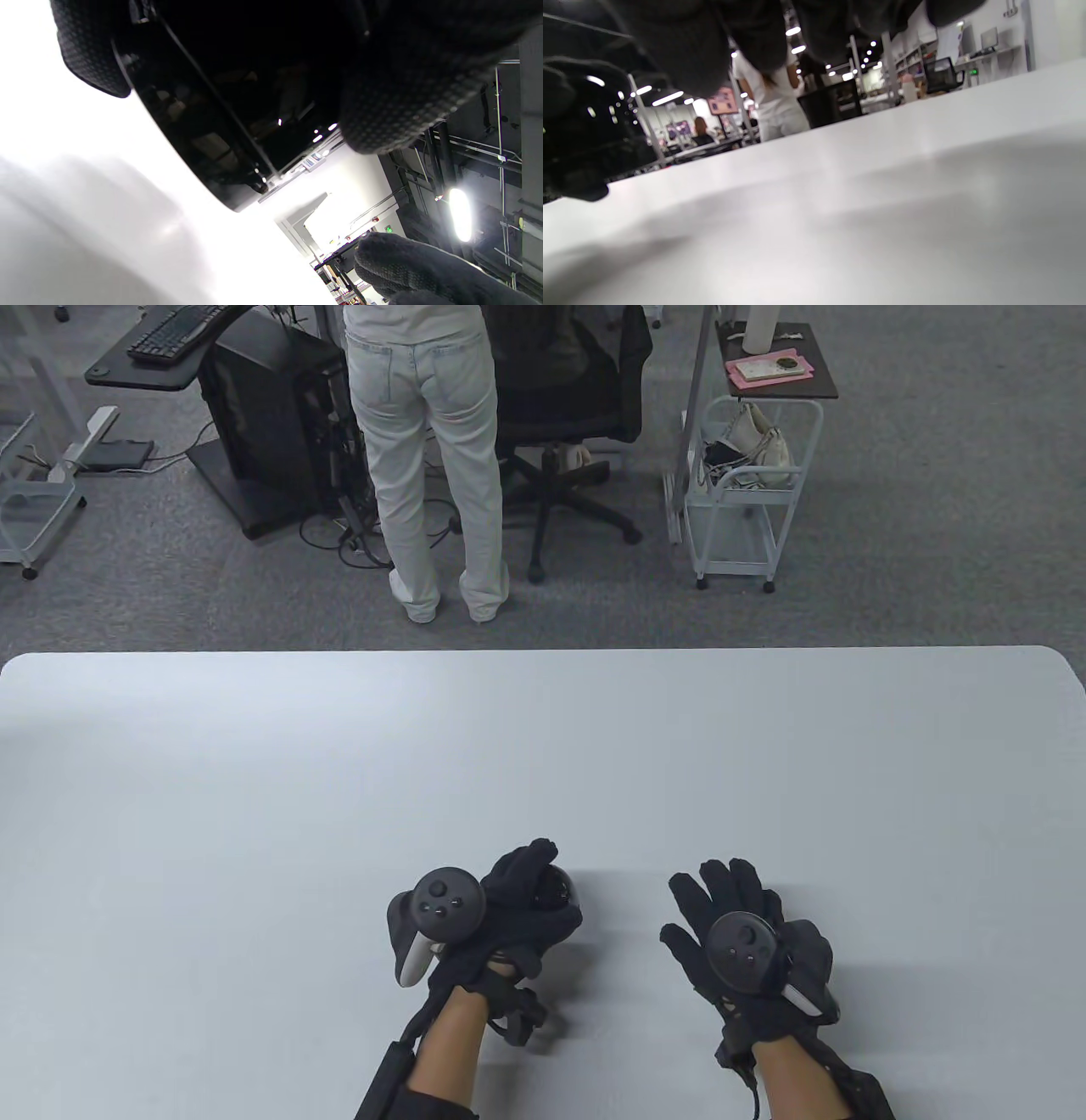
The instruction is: Shake dice in a dice shaker
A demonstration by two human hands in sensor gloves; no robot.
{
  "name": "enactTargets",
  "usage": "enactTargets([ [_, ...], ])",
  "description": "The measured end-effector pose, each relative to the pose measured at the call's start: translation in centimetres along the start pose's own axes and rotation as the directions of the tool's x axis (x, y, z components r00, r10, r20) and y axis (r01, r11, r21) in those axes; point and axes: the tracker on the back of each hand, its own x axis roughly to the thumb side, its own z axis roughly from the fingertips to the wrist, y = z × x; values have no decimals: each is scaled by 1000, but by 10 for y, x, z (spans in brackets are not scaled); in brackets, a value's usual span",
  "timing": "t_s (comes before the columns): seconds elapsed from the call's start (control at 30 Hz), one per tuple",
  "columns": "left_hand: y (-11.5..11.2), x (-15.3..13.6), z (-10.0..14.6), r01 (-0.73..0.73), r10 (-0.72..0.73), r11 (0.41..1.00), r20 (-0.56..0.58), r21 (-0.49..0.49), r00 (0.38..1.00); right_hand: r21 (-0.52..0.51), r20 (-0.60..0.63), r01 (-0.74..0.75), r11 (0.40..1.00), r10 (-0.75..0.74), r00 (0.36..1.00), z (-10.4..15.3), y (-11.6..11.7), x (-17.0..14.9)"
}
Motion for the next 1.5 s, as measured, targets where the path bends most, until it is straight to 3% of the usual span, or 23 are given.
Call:
enactTargets([
  [0.37, -5, -5, 3, -24, 23, 999, -22, -37, 999, 6, 4, -3, 1000, 3, 1000, 0, 2, 0],
  [0.63, 1, -15, 3, -17, 6, 995, -116, -99, 993, 1, 13, 0, 1000, 0, 1000, 0, 1, 0],
  [0.7, 15, 4, 5, -27, 26, 999, -23, -30, 999, -7, 17, 4, 1000, -4, 1000, 0, 0, 0],
  [0.8, 47, 61, 18, -96, 60, 986, 254, 135, 965, -27, 27, 15, 1000, -15, 1000, 1, -3, 1],
  [0.87, 54, 68, 17, -138, 78, 974, 305, 180, 949, -41, 31, 22, 999, -21, 999, 2, -4, 1],
  [0.93, 40, 41, 10, -189, 168, 978, 202, 91, 965, -41, 32, 25, 999, -24, 999, 3, -4, 1],
  [1.0, 19, 6, 6, -155, 148, 984, 83, 83, 986, -35, 29, 23, 999, -22, 999, 2, -3, 1],
  [1.03, 13, -5, 5, -127, 127, 991, 12, 34, 992, -27, 27, 25, 999, -24, 999, 2, -2, 0],
  [1.5, 7, -20, 7, -78, 78, 997, -53, -5, 996, -21, 29, 16, 1000, -16, 999, 1, -1, 0],
])
